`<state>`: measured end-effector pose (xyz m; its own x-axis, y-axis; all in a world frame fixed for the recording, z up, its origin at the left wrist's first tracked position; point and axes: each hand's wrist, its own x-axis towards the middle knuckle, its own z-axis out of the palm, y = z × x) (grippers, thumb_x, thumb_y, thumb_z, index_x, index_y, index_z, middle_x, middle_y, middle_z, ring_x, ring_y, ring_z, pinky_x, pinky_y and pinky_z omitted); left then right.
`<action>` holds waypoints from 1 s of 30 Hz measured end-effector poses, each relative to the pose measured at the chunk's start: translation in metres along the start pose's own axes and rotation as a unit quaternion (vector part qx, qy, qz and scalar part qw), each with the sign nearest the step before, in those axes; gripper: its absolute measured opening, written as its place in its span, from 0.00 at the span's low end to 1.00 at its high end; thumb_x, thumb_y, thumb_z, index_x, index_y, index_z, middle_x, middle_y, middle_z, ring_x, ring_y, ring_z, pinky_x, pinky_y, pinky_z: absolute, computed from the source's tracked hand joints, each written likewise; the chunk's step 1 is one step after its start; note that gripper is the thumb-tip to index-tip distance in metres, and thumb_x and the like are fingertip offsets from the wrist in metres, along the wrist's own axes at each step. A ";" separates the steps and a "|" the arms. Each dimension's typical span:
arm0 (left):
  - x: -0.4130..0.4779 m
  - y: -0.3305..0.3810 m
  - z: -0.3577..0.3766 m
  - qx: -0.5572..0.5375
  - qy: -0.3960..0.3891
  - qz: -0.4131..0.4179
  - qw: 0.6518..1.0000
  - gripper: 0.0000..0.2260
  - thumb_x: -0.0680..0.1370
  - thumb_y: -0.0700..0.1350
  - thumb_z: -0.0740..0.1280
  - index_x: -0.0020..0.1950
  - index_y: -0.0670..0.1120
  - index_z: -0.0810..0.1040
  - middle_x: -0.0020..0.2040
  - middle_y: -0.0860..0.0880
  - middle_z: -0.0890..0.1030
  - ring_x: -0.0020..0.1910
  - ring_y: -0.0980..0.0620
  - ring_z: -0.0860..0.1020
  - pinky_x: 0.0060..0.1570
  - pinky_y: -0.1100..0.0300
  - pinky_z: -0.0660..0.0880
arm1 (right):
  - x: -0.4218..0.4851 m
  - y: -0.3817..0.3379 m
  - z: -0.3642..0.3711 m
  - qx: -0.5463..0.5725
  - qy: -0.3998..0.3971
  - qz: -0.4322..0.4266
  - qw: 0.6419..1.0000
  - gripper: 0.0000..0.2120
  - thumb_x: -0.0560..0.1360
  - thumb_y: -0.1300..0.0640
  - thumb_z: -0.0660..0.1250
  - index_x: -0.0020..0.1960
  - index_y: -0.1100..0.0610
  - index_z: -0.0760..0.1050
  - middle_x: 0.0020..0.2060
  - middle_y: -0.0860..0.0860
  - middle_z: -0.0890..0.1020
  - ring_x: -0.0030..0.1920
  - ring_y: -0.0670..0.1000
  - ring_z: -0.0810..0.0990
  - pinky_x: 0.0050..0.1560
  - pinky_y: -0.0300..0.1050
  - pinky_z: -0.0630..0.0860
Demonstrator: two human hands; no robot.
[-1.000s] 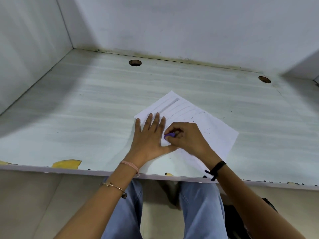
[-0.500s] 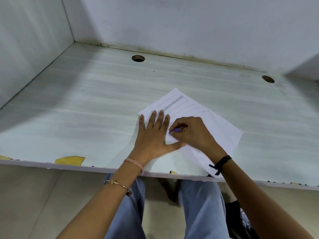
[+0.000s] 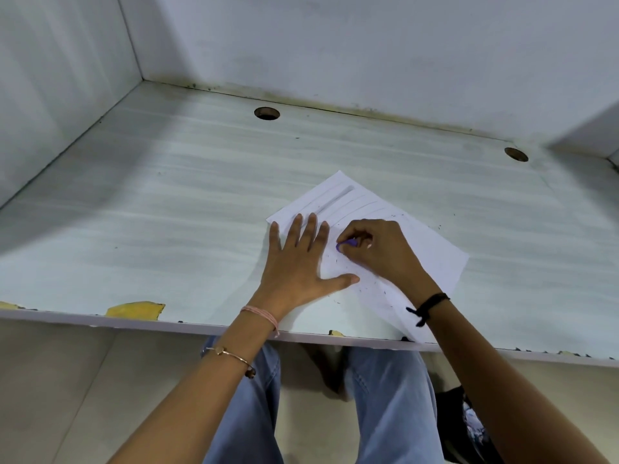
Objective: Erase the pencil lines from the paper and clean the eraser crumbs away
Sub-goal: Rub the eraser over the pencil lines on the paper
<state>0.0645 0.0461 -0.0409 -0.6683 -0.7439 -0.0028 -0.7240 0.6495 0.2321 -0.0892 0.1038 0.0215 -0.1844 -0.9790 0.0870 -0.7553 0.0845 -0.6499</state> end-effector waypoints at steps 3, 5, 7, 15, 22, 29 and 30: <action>0.001 0.000 0.001 0.024 0.001 0.008 1.000 0.53 0.63 0.80 0.36 0.80 0.49 0.40 0.80 0.47 0.38 0.78 0.47 0.36 0.73 0.36 0.36 | -0.010 -0.003 0.002 0.000 -0.088 -0.032 0.996 0.04 0.68 0.60 0.74 0.40 0.52 0.83 0.35 0.47 0.84 0.37 0.45 0.81 0.41 0.37 0.76; 0.001 0.000 0.001 0.012 0.003 0.004 1.000 0.53 0.62 0.79 0.35 0.81 0.50 0.40 0.80 0.47 0.38 0.78 0.47 0.36 0.73 0.37 0.35 | -0.002 0.005 -0.004 -0.003 -0.059 -0.020 0.998 0.05 0.68 0.61 0.74 0.40 0.52 0.83 0.35 0.47 0.84 0.37 0.47 0.81 0.41 0.38 0.76; 0.001 -0.001 0.000 0.004 -0.003 -0.001 1.000 0.53 0.62 0.80 0.35 0.80 0.51 0.40 0.80 0.48 0.38 0.78 0.48 0.36 0.73 0.37 0.35 | 0.004 0.006 -0.004 -0.013 0.001 -0.016 1.000 0.05 0.69 0.63 0.73 0.41 0.54 0.83 0.35 0.47 0.83 0.37 0.47 0.80 0.41 0.38 0.74; 0.000 0.000 -0.002 0.000 -0.003 0.003 1.000 0.49 0.69 0.79 0.45 0.81 0.51 0.40 0.80 0.48 0.38 0.78 0.48 0.35 0.73 0.37 0.35 | 0.007 0.007 -0.008 0.002 -0.036 -0.038 0.999 0.04 0.68 0.63 0.74 0.40 0.55 0.83 0.36 0.46 0.84 0.38 0.45 0.80 0.43 0.38 0.75; -0.001 0.001 -0.004 0.002 -0.009 0.001 1.000 0.49 0.68 0.78 0.45 0.81 0.51 0.40 0.80 0.48 0.37 0.78 0.48 0.35 0.73 0.37 0.34 | 0.006 0.008 -0.011 0.003 -0.074 -0.039 0.997 0.03 0.68 0.60 0.75 0.41 0.54 0.84 0.36 0.47 0.84 0.39 0.46 0.81 0.44 0.41 0.76; 0.000 0.001 -0.003 0.011 -0.011 0.001 1.000 0.48 0.69 0.78 0.47 0.81 0.51 0.40 0.80 0.48 0.37 0.78 0.48 0.35 0.73 0.37 0.35 | 0.005 0.008 -0.009 0.012 -0.096 -0.032 0.995 0.03 0.68 0.60 0.75 0.40 0.54 0.84 0.35 0.47 0.84 0.38 0.46 0.82 0.42 0.40 0.75; -0.001 0.001 -0.003 0.007 -0.013 0.000 1.000 0.48 0.69 0.78 0.47 0.80 0.51 0.40 0.80 0.48 0.37 0.78 0.48 0.35 0.73 0.37 0.34 | 0.009 0.011 -0.010 0.012 -0.058 -0.030 0.998 0.03 0.68 0.61 0.75 0.40 0.54 0.83 0.36 0.47 0.84 0.38 0.45 0.81 0.42 0.40 0.75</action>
<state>0.0647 0.0465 -0.0373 -0.6726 -0.7394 -0.0289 -0.7260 0.6518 0.2192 -0.1052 0.0980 0.0223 -0.0653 -0.9971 0.0394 -0.7471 0.0227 -0.6644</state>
